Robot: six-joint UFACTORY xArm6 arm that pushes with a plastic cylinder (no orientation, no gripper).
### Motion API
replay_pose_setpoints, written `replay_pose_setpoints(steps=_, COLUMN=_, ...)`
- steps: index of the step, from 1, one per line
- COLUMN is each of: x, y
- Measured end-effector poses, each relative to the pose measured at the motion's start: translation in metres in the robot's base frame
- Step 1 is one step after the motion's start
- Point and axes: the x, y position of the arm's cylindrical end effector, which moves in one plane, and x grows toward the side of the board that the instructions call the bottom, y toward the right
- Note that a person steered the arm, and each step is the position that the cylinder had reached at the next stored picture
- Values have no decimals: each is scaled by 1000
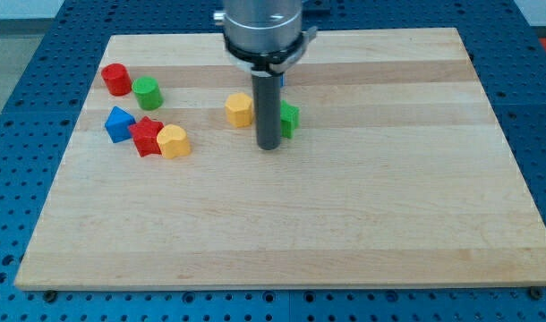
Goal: Move the green star to top center
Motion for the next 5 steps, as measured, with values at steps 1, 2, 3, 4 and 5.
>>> replay_pose_setpoints(steps=1, x=0, y=-8)
replay_pose_setpoints(steps=2, x=-2, y=-1)
replay_pose_setpoints(steps=3, x=-19, y=9)
replay_pose_setpoints(steps=4, x=-27, y=27)
replay_pose_setpoints(steps=5, x=-24, y=26)
